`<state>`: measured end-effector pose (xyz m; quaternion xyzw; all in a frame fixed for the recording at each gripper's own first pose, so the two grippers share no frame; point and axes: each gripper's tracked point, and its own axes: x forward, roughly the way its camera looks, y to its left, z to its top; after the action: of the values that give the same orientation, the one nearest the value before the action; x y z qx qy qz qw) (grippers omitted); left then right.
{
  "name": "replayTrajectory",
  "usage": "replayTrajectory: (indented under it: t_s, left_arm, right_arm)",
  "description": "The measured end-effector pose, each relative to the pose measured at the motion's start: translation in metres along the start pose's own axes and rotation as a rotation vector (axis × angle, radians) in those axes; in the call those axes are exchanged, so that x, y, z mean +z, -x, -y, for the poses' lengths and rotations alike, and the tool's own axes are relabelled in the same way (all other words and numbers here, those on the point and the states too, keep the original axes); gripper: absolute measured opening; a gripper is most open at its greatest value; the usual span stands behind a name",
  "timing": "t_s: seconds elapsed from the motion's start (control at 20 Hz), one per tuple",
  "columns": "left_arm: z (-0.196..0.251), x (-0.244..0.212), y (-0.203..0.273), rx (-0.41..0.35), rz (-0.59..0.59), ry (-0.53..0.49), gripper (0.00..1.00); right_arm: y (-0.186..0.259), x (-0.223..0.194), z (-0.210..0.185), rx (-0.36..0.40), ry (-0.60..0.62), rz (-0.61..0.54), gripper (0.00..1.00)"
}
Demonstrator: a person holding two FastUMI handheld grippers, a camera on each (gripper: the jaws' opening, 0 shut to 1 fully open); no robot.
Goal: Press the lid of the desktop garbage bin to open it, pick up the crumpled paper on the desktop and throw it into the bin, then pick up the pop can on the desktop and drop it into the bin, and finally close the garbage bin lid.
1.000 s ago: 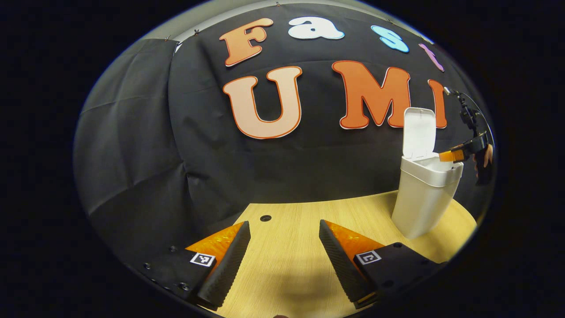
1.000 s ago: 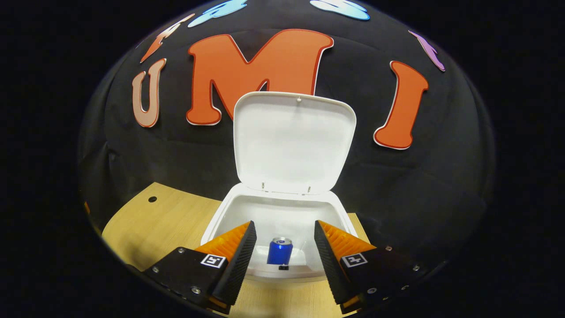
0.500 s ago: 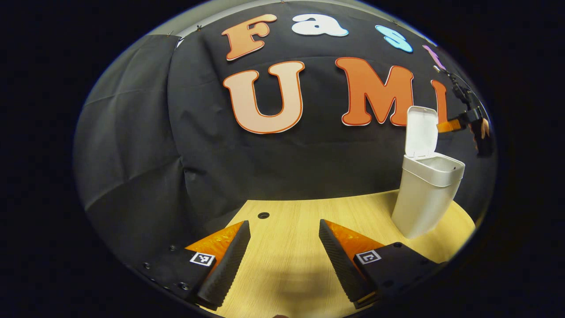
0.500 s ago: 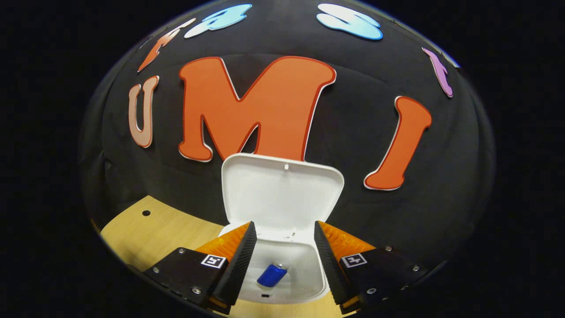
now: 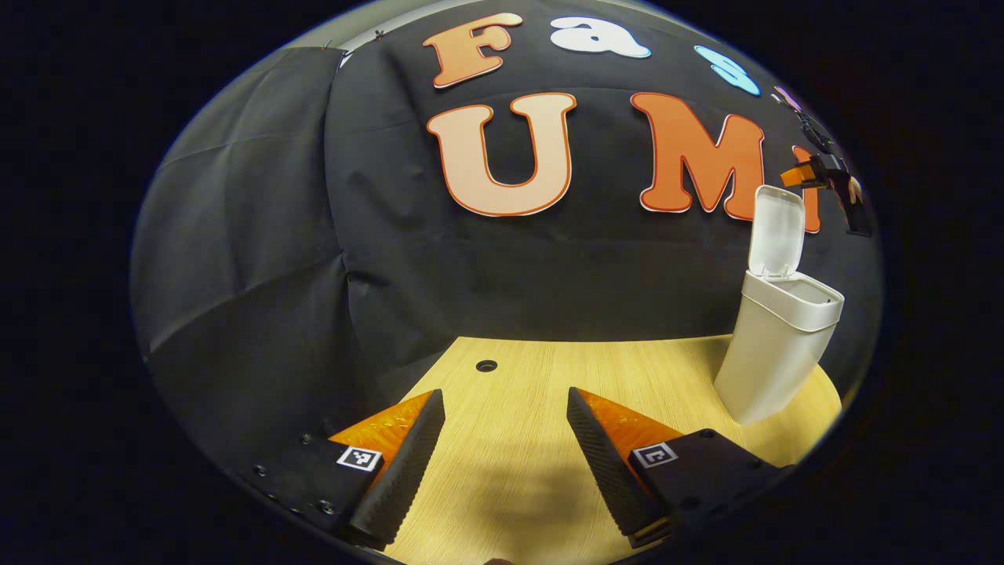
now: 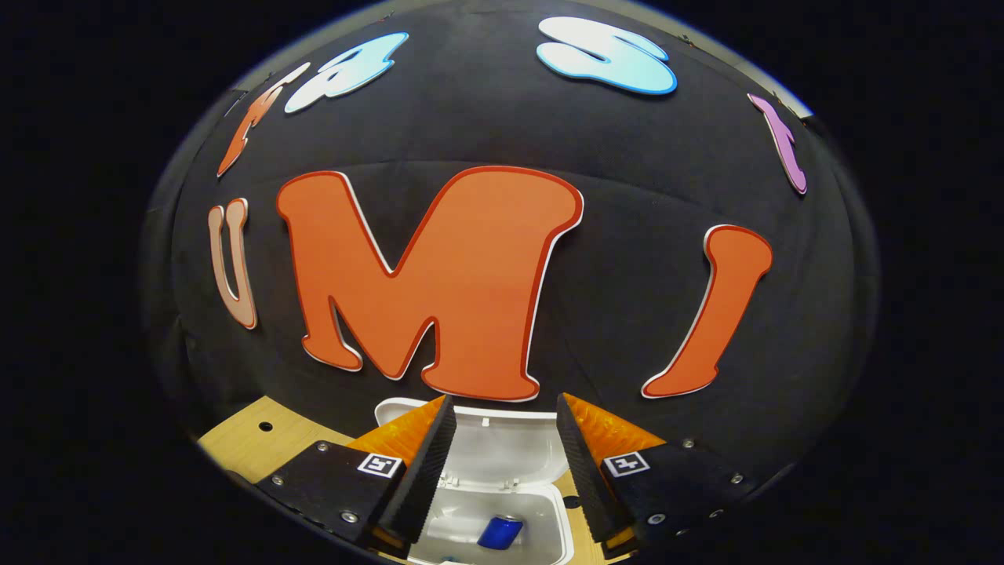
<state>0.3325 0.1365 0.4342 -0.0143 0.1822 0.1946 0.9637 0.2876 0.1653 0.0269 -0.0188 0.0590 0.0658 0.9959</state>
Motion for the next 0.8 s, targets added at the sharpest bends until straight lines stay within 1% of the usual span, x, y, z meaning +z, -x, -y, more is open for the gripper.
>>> replayTrajectory:
  t_s: [0.1, 0.15, 0.2, 0.25, 0.3, 0.5, 0.65, 0.8]
  left_arm:
    - [-0.001, -0.002, 0.0, 0.011, -0.002, 0.003, 1.0]
    - [-0.003, -0.001, 0.0, 0.016, -0.002, 0.004, 1.0]
    - [-0.005, -0.002, 0.0, 0.023, -0.002, 0.003, 1.0]
    - [-0.006, -0.003, 0.0, 0.028, -0.003, 0.003, 1.0]
    - [-0.007, -0.004, 0.0, 0.032, -0.005, 0.003, 1.0]
    - [-0.002, -0.005, 0.0, 0.014, -0.014, 0.01, 1.0]
    - [0.006, -0.002, -0.002, -0.012, -0.007, 0.012, 1.0]
    - [0.017, -0.003, -0.003, -0.048, -0.01, 0.013, 1.0]
  right_arm:
    - [-0.015, 0.001, 0.0, 0.002, -0.038, -0.009, 0.78]
    - [-0.02, -0.006, -0.002, 0.003, -0.051, -0.032, 0.78]
    - [-0.021, -0.012, -0.001, 0.009, -0.06, -0.053, 0.78]
    - [-0.021, -0.008, -0.003, 0.008, -0.079, -0.038, 0.78]
    - [-0.022, -0.014, -0.003, 0.015, -0.08, -0.054, 0.78]
    - [0.001, -0.022, -0.003, 0.04, -0.082, -0.048, 0.76]
    - [0.029, -0.039, -0.001, 0.063, -0.106, -0.072, 0.76]
    - [0.053, -0.058, -0.001, 0.075, -0.095, -0.084, 0.76]
